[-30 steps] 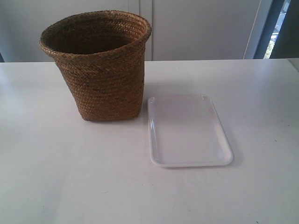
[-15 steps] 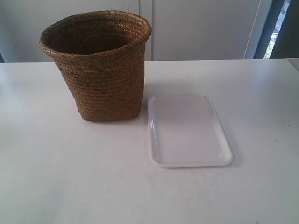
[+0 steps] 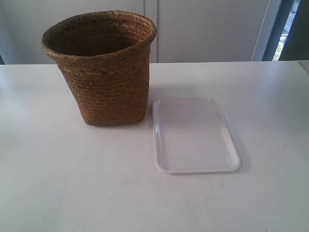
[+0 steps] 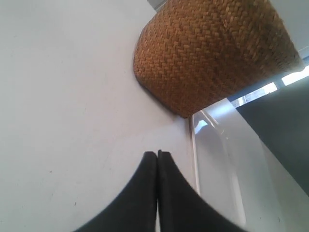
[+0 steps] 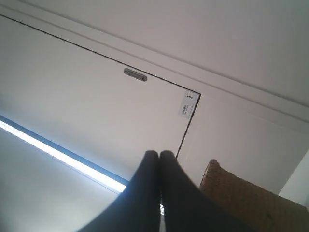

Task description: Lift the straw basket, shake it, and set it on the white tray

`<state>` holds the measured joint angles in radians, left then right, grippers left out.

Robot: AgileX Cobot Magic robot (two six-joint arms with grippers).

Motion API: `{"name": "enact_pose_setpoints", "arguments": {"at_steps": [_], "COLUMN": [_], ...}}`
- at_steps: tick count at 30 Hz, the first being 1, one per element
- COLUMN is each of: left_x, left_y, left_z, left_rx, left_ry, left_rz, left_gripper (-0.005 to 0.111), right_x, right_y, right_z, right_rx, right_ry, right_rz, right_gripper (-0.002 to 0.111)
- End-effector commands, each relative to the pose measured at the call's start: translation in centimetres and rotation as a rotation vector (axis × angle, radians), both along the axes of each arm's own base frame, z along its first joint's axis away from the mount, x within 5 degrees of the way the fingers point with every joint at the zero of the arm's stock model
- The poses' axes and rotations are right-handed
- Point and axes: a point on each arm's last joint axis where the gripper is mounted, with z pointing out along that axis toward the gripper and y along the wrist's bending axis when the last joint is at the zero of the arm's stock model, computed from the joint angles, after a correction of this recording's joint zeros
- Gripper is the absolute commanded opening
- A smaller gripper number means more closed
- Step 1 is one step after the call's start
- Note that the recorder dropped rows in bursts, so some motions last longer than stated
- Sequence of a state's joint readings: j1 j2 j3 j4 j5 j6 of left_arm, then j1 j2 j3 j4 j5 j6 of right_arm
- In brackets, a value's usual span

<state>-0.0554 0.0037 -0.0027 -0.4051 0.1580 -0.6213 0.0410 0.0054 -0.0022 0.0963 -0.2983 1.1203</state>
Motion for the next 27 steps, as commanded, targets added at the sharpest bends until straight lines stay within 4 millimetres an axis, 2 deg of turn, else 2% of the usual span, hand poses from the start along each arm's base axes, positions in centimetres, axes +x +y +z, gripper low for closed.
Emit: {"name": "enact_pose_setpoints", "arguments": {"at_steps": [1, 5, 6, 11, 12, 16, 20, 23, 27], "left_x": [0.1, -0.3, -0.2, 0.4, 0.3, 0.4, 1.4, 2.8, 5.8], "left_y": [0.1, -0.3, -0.3, 0.9, 1.1, 1.1, 1.2, 1.1, 0.8], "left_z": [0.2, -0.6, -0.5, 2.0, 3.3, 6.5, 10.0, 12.2, 14.9], "left_rx": [0.01, 0.009, 0.008, 0.049, 0.073, 0.158, 0.214, 0.238, 0.306], "left_ry": [-0.038, 0.062, 0.043, -0.227, -0.289, -0.343, -0.377, -0.341, -0.279], "left_rz": [0.016, -0.038, -0.032, 0.097, 0.112, 0.107, 0.128, 0.11, 0.084], "left_gripper": [0.0, 0.0, 0.0, 0.0, 0.0, 0.0, 0.0, 0.0, 0.0], "right_x": [0.0, 0.0, 0.0, -0.1, -0.2, -0.5, 0.4, 1.7, 4.3], "right_y": [0.0, 0.0, 0.0, 0.0, 0.0, 0.1, 0.1, 0.2, 0.4], "right_z": [-0.1, -0.2, -0.2, 0.1, 0.6, 2.9, 6.4, 9.5, 13.1], "right_rx": [0.009, 0.016, 0.003, -0.089, -0.114, -0.274, -0.429, -0.555, -0.715], "right_ry": [0.002, 0.014, 0.014, 0.005, 0.001, 0.027, 0.046, 0.076, 0.152], "right_rz": [0.002, 0.005, 0.001, -0.036, -0.046, -0.097, -0.147, -0.178, -0.188], "right_gripper": [0.0, 0.0, 0.0, 0.0, 0.0, 0.0, 0.0, 0.0, 0.0]}}
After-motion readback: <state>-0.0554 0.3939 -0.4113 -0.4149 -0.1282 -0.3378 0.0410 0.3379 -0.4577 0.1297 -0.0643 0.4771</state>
